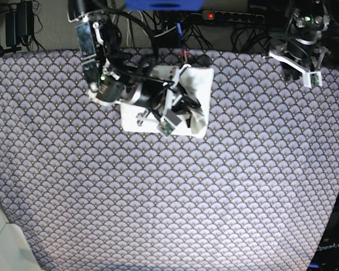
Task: Fold the T-shirt properly
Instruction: 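Grasp the strip end with the right gripper and fold it onto the folded half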
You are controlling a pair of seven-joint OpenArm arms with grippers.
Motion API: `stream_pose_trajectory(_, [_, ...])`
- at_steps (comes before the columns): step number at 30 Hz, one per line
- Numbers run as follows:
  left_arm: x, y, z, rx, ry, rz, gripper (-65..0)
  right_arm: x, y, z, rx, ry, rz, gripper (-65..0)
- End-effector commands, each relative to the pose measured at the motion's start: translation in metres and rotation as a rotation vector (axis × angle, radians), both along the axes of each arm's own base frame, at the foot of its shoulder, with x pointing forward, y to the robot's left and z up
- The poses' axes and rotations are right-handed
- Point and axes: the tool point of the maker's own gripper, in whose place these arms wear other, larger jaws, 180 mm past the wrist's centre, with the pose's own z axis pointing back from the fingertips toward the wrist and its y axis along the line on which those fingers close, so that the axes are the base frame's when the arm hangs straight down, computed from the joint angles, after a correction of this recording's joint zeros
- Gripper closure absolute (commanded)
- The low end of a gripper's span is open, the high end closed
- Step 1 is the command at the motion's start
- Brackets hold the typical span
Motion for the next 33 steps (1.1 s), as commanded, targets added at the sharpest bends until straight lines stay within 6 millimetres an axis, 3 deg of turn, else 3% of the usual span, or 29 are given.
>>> stream_pose_trajectory(1, [0.004,0.002,0.009,0.013,-0.035,-0.005,-12.3,0.004,0.006,0.011,0.047,-0.023,0.002,-12.4])
stream_pose_trajectory(5, [0.004,0.002,0.009,0.013,-0.035,-0.005,-12.3,0.004,0.006,0.010,0.044,-0.022,0.004,-28.1])
stream_pose_trajectory(8, [0.005,0.002,0.010,0.013,-0.037,-0.005,-12.3,0.004,0.006,0.015,0.049,-0.035,0.005,-34.9])
stream_pose_trajectory(15, [0.005,0.002,0.010,0.013,-0.035,-0.005,-12.3,-0.008,0.023,0.051,0.091,-0.138,0.062,-35.8])
stream_pose_trajectory(17, [0.004,0.002,0.009,0.014,-0.032,-0.005,-12.3,-0.006,0.019,0.061,0.088,-0.178,0.059,-35.7])
stream_pose_trajectory(21, [0.003,0.003,0.007,0.014,-0.026,-0.004,-12.3,0.000,-0.002,0.062,0.043,-0.212,0.039,-35.6])
stream_pose_trajectory(23, [0.004,0.003,0.007,0.012,-0.028,-0.003,-12.3,0.004,-0.012,0.057,0.021,-0.207,0.018,-34.4])
stream_pose_trajectory(26, [0.005,0.001,0.008,0.007,-0.034,0.000,-12.3,0.003,-0.023,0.046,-0.002,-0.179,-0.003,-27.7])
stream_pose_trajectory(33, [0.004,0.000,0.008,0.005,-0.032,-0.001,-12.3,-0.003,-0.023,0.006,-0.021,-0.051,-0.005,-8.6])
